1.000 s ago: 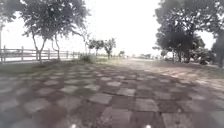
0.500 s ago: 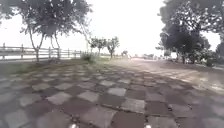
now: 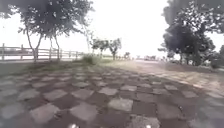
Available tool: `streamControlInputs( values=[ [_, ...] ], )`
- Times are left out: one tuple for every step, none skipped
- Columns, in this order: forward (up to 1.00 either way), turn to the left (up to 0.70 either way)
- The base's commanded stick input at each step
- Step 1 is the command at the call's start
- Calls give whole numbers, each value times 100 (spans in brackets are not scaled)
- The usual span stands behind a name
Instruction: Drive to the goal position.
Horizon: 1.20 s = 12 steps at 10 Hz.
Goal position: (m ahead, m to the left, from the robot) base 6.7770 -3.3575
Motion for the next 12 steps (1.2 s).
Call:
streamControlInputs(
  values=[
    [100,0],
    [100,0],
    [100,0],
    [100,0],
    [100,0],
    [100,0],
    [100,-6],
    [100,-14],
    [100,-23],
    [100,-31],
    [100,-39],
    [100,-40]
  ],
)
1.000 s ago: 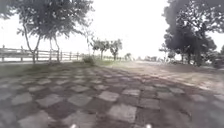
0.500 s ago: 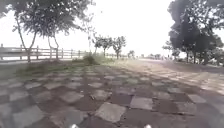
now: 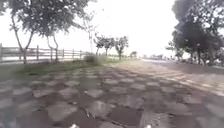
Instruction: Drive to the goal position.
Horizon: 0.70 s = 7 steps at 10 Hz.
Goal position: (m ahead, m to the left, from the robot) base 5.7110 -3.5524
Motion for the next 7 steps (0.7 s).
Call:
streamControlInputs(
  values=[
    [100,-40],
    [100,-40],
    [100,-40],
    [100,-40],
    [100,-40],
    [100,-40],
    [100,-40]
  ],
)
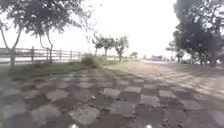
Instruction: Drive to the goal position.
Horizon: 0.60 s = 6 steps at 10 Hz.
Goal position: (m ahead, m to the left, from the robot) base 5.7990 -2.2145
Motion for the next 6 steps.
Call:
streamControlInputs(
  values=[
    [100,-40],
    [100,-40],
    [100,-40],
    [100,-40],
    [100,-40],
    [100,-40]
  ],
)
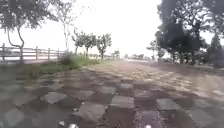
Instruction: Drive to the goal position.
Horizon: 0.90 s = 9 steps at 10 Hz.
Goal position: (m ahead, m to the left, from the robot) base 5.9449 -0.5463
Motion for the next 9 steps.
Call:
streamControlInputs(
  values=[
    [100,-40],
    [100,-40],
    [100,-40],
    [100,-40],
    [100,-40],
    [100,-40],
    [100,-40],
    [100,-40],
    [100,-40]
  ],
)
